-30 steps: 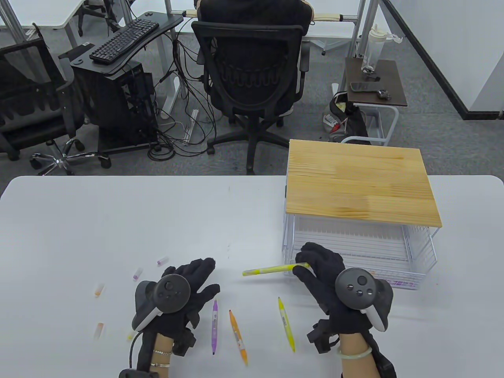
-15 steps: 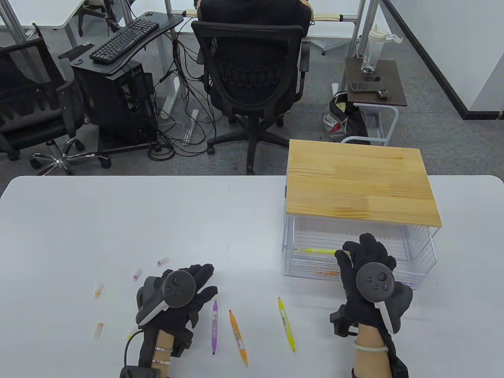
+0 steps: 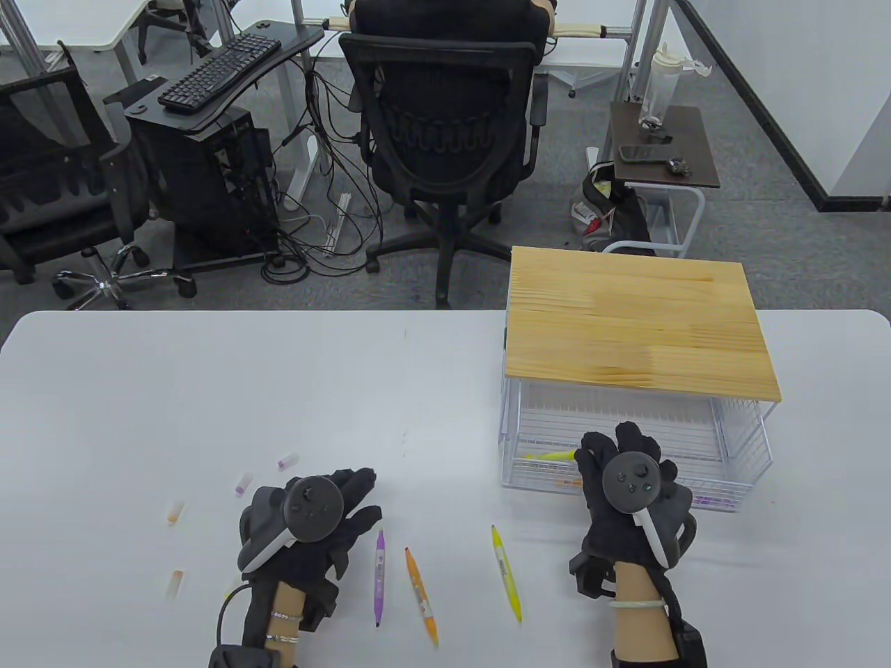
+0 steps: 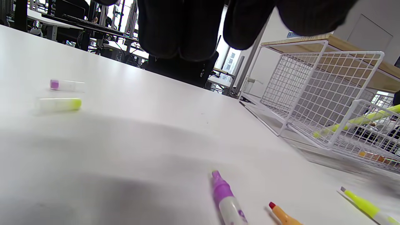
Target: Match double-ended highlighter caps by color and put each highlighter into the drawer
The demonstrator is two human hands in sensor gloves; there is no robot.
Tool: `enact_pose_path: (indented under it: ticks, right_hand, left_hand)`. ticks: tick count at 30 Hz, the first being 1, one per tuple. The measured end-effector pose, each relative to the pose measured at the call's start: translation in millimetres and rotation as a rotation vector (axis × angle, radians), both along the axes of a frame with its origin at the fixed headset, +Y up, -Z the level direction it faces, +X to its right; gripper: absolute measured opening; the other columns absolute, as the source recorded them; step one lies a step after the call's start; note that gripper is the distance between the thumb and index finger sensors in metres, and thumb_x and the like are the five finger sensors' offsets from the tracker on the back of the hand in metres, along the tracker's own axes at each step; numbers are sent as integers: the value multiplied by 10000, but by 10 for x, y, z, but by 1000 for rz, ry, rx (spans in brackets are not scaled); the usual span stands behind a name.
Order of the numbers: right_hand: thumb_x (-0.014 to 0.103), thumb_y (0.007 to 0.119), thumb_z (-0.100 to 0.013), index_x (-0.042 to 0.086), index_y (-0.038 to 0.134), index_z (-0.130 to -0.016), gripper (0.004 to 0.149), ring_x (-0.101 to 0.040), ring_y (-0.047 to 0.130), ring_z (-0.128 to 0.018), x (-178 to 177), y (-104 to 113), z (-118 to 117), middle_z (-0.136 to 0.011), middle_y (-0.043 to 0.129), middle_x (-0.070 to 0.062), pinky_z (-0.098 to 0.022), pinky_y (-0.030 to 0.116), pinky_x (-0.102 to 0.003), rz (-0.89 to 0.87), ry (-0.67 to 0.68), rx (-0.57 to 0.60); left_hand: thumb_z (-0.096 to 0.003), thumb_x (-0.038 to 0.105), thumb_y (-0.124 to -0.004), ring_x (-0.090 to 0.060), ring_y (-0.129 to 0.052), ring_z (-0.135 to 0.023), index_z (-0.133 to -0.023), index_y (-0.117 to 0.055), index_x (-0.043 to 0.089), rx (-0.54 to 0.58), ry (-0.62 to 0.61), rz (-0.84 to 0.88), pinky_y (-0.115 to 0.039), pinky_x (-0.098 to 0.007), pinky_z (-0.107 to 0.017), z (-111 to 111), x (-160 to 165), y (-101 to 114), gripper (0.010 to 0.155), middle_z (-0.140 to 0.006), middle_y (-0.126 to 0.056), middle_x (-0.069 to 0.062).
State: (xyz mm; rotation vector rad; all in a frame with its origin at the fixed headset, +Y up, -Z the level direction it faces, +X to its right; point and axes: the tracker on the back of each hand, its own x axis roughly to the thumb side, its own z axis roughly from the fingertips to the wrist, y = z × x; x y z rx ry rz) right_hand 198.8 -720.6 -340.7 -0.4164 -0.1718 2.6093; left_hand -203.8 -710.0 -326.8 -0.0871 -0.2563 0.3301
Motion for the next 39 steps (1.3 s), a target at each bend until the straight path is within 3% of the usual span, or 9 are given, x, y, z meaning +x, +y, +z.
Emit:
enact_pose_path:
  ticks: [4, 9, 11, 13, 16, 20, 29, 36, 39]
  right_hand:
    - [446, 583, -624, 467, 608, -1069, 446, -499, 365, -1150, -6, 1, -1, -1300, 357, -79, -761, 206, -678, -1, -12, 2]
    - [484, 652, -616, 402, 366, -1168, 626, -485, 305, -1144, -88, 139, 93, -1286, 226, -111, -777, 201, -672, -6, -17, 87]
    - [511, 668, -604, 356, 456, -1141, 597, -436, 487, -1129, -208, 253, 167, -1267, 401, -78, -802, 309, -666, 22, 30, 136]
    - [533, 676, -592, 324, 651, -1038, 494, -364, 778, -963, -384, 332, 231, -1130, 712, -8, -792, 498, -622, 59, 125, 148]
    - [551, 668, -583, 236, 774, -942, 489, -389, 831, -858, -744, 284, 258, -997, 841, -58, -751, 555, -621, 100, 277, 32]
    - [597, 610, -578, 179, 779, -973, 599, -451, 783, -916, -1123, 20, 196, -1113, 736, -159, -757, 536, -646, 372, 295, -266]
    - [614, 682, -507, 90, 870, -914, 689, -535, 705, -963, -1340, -416, 93, -1144, 649, -275, -752, 510, -683, 559, 240, -413]
    - [603, 771, -458, 35, 847, -900, 724, -566, 665, -984, -1470, -503, 85, -1150, 613, -322, -747, 503, -696, 644, 228, -436]
    - [586, 758, -457, 40, 865, -869, 692, -562, 679, -983, -1493, -508, 86, -1147, 632, -317, -745, 515, -694, 658, 227, -437]
  left_hand:
    - [-469, 549, -688, -371, -762, -979, -1050, -687, 294, -5, -4, -9, -431, -667, -742, -2, 11, -6, 635, -1105, -754, -84]
    - [-470, 549, -687, -370, -759, -982, -1051, -685, 297, -10, -4, -15, -431, -666, -742, -3, 15, -4, 632, -1110, -748, -85]
    - [-470, 550, -686, -368, -755, -985, -1052, -682, 297, -11, -3, -10, -428, -666, -744, -8, 13, -2, 635, -1109, -748, -82]
    - [-471, 550, -685, -369, -752, -986, -1053, -680, 299, -13, -3, -6, -424, -665, -745, -12, 11, -2, 634, -1113, -742, -82]
    - [-471, 548, -685, -370, -751, -987, -1050, -684, 300, -6, 7, -37, -424, -664, -746, -8, 10, 2, 631, -1109, -746, -82]
    - [-470, 546, -686, -368, -758, -984, -1047, -689, 300, 13, 11, -56, -429, -667, -744, 27, -6, 40, 628, -1109, -750, -80]
    - [-469, 544, -688, -372, -762, -982, -1045, -697, 296, 35, 45, -48, -434, -669, -740, 75, -121, 99, 627, -1108, -754, -85]
    - [-469, 546, -688, -371, -763, -981, -1046, -694, 297, 27, 41, -62, -435, -669, -741, 67, -92, 77, 629, -1107, -756, -82]
    - [-469, 545, -687, -369, -762, -983, -1045, -696, 296, 17, 40, -71, -434, -669, -741, 56, -78, 56, 628, -1105, -757, -82]
